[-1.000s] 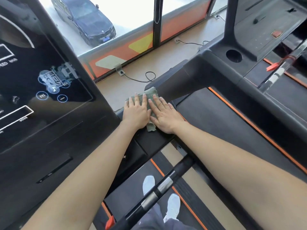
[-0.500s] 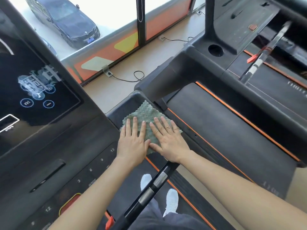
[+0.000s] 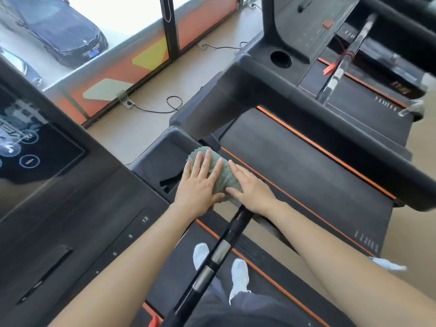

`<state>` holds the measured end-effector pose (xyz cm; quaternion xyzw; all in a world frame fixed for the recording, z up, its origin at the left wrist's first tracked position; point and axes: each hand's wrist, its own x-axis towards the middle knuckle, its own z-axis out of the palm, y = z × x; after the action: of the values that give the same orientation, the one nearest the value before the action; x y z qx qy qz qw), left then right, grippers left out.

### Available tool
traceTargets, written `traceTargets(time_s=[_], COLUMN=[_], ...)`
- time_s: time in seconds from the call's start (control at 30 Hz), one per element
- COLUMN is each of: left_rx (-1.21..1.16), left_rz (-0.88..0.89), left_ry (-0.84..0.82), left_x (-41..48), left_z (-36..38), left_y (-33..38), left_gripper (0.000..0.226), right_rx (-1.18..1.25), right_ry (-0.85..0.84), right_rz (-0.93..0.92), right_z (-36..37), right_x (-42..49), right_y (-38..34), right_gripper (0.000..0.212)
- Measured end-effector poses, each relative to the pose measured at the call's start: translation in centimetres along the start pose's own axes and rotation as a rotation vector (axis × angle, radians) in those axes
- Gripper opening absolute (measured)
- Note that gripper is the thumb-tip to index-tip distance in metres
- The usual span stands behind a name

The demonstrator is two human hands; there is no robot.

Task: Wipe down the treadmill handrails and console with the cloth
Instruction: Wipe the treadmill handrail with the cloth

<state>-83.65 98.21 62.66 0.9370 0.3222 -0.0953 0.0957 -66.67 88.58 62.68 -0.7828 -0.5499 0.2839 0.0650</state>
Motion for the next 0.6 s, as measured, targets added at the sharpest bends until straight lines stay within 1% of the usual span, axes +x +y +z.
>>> traceTargets(time_s=[0.1,0.2,0.33,0.4,0.6], left_rx=[0.005,-0.014,-0.041,-0.044,-0.108], left_rz=[0.077,0.212,0.35,0.379,0.451], left_ry=[0.039,0.043,0.08,0.109,0.098], left_x=[1.0,1.9,2.7,2.7,3.1], left_z=[0.0,-0.2,-0.5,-0.4,0.0], left_y=[0.5,0.6,0.9,1.6,5.1], left_gripper=[0.093,0.097,0.085,0.081,0.079], right_rx=[0.058,0.03,0.0,-0.003,-0.018], right_ry=[0.011,0.082,0.15,0.191,0.272], right_rz=[0.054,0.103,0.147,0.162,0.162], right_z=[-0.5,-0.1,0.9,1.3,2.0], right_x=[-1.1,-3.0,-5.5,-6.7,-10.9], right_y=[0.3,0.7,2.2,3.0,6.3], right_gripper=[0.083,0.086,0.088,0.085,0.08])
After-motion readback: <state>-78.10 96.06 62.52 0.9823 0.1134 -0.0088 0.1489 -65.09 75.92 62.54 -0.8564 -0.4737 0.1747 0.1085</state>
